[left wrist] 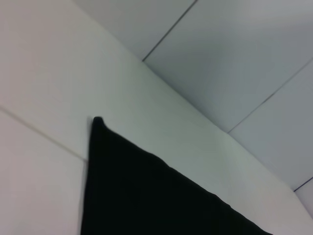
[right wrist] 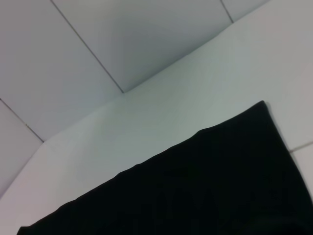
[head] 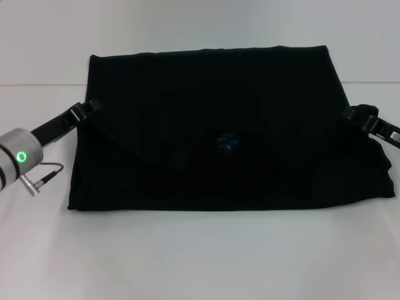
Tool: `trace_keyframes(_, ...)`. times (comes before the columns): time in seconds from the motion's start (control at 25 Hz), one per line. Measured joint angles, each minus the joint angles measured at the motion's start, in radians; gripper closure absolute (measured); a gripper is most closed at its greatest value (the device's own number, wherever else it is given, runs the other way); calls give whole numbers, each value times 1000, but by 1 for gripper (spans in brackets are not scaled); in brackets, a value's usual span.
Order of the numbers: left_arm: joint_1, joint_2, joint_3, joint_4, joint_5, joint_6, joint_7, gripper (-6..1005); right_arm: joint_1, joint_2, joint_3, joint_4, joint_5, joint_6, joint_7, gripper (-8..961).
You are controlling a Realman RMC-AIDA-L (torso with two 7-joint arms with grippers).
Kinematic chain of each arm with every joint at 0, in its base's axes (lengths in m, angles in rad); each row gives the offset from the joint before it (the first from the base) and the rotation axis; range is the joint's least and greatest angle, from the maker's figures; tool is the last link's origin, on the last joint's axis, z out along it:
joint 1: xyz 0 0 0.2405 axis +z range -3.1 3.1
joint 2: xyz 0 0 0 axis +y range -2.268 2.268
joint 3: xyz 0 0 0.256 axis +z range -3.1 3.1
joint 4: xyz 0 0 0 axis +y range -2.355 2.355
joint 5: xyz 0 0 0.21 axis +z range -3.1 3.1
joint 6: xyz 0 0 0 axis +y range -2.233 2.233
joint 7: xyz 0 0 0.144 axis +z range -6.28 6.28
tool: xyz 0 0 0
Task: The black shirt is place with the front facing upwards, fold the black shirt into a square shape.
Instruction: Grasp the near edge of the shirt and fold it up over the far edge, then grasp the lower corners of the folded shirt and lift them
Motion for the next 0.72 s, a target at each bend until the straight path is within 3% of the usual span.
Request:
trace_keyframes(0.12, 20, 8, 1, 0, 3, 18, -41, 670, -26, -3, 6, 0, 37, -28, 0, 617)
trace_keyframes(0.4, 99, 55, 21, 0, 7, 97, -118, 508, -100, -32, 2, -6, 96, -197, 0, 347)
trace_keyframes(0.56, 151, 105, 60, 1, 9, 242, -180, 421, -128, -56, -27, -14, 67, -336, -10, 234)
trace_keyframes(0.72, 198, 181, 161, 4, 10, 384, -327, 266, -139, -75, -120, -47, 4, -491, -68, 121)
